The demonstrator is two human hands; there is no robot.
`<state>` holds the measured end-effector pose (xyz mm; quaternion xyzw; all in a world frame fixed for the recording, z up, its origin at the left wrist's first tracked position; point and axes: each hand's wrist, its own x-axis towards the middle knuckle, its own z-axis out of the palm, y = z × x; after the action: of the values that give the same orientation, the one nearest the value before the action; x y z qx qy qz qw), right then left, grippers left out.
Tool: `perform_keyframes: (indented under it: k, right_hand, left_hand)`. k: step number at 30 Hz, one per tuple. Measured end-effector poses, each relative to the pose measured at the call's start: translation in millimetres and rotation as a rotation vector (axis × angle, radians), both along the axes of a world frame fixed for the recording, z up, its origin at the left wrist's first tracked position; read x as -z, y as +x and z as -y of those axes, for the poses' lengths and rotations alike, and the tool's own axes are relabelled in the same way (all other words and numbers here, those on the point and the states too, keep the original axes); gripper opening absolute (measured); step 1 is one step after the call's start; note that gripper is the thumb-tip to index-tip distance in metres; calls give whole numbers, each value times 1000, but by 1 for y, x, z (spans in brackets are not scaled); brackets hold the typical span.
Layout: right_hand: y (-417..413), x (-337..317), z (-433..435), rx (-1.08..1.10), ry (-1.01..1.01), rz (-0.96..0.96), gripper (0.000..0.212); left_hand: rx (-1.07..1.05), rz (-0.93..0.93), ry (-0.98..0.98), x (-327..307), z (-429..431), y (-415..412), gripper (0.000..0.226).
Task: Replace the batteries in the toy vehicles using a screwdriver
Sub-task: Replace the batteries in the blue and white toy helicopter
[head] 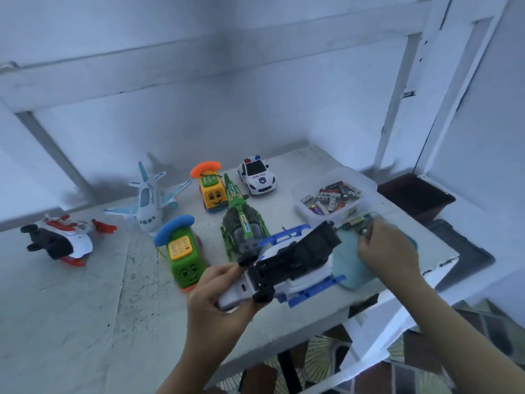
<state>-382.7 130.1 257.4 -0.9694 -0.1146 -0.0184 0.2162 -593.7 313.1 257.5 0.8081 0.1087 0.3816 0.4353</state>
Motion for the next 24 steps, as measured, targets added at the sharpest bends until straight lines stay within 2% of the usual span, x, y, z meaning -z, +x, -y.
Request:
perform_keyframes:
  k: [3,5,10,19,24]
  right_hand:
    - [-1,4,13,37,-138,55,31]
    - [-2,8,18,-9,-219,172,32]
    - [0,16,24,-151,-357,398,26]
    - [9,15,32,-287,-393,513,26]
    - [3,18,24,-340,-259,592,26]
  left_hand:
    - [-7,20,38,11,2,0,40]
    - [-22,47,79,16,2,0,48]
    - [-6,93,121,23,-2,-1,45]
    - [61,50,171,24,-16,-6,43]
    - [74,49,202,19,-21,-8,45]
